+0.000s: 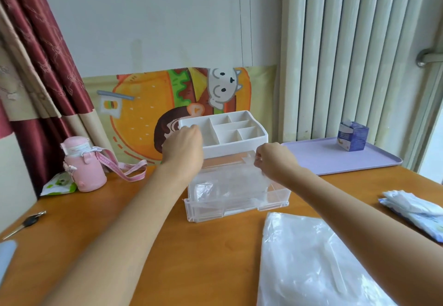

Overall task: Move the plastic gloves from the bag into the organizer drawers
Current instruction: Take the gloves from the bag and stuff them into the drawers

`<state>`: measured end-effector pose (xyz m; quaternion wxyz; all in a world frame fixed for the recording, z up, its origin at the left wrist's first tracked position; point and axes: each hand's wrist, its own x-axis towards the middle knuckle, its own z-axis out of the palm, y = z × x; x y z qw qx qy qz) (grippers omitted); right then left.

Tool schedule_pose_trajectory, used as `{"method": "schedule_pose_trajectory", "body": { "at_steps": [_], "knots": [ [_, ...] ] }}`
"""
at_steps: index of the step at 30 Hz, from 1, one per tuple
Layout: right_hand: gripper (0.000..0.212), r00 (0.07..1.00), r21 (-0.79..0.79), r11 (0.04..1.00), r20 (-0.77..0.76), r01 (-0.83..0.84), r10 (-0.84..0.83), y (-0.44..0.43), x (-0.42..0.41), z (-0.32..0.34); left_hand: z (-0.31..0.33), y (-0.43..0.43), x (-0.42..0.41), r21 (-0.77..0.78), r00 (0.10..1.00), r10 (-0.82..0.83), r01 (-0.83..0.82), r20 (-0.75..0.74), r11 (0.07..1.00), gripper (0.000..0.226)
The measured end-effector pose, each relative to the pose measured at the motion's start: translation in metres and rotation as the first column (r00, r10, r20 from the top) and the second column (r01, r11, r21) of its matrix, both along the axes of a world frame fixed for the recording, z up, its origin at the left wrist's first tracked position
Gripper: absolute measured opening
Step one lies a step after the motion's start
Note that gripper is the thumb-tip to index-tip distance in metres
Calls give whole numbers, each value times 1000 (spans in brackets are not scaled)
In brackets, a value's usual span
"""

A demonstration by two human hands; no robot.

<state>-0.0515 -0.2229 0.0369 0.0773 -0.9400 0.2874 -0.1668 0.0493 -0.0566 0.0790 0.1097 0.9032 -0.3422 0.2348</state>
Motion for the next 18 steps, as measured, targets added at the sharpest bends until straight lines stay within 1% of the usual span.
{"method": "schedule_pose_trajectory", "body": {
  "at_steps": [1,2,3,4,5,7,9,11,12,13,14,15,16,17,18],
  "knots": [
    [12,1000,-14,1000,-7,8,-9,1,-1,0,-2,-2,-8,-57,995,-91,89,-28,994,21],
    [16,1000,-18,1000,-9,19,-20,4,-2,0,-4,-4,-17,-99,978,-182,172,-99,980,15],
    [23,999,-5,999,-9,34,-34,5,-3,0,-9,-7,-26,-102,950,-245,229,-192,968,11],
    [28,999,25,999,-7,42,-42,6,-4,1,-14,-11,-35,-74,918,-273,263,-286,962,12],
    [29,999,82,996,-1,37,-37,6,-4,2,-20,-15,-40,-27,889,-271,282,-368,959,17],
    [29,998,249,968,54,-41,28,7,-6,7,-30,-23,-43,65,841,-224,292,-493,954,27],
    [31,993,392,913,92,-109,79,9,-11,11,-35,-27,-42,118,814,-182,292,-552,949,32],
    [30,992,423,898,77,-121,97,10,-15,12,-36,-28,-39,178,811,-137,284,-569,942,36],
    [29,994,405,908,64,-108,90,11,-16,12,-36,-29,-38,214,812,-118,286,-571,934,39],
    [25,996,348,933,53,-90,76,12,-17,12,-35,-28,-38,246,813,-106,293,-572,924,41],
    [22,998,236,970,50,-58,48,12,-19,12,-34,-28,-38,271,815,-101,304,-571,913,43],
    [20,998,90,996,55,-15,10,12,-21,13,-33,-29,-38,288,817,-101,313,-568,905,45],
    [18,997,-44,999,81,17,-13,13,-23,14,-32,-29,-37,301,819,-101,319,-565,899,45],
    [18,992,-120,993,126,18,-3,14,-24,15,-32,-30,-36,310,821,-101,322,-562,895,47],
    [20,986,-147,989,164,-13,37,16,-24,16,-32,-31,-35,314,821,-101,325,-562,892,50]
  ]
}}
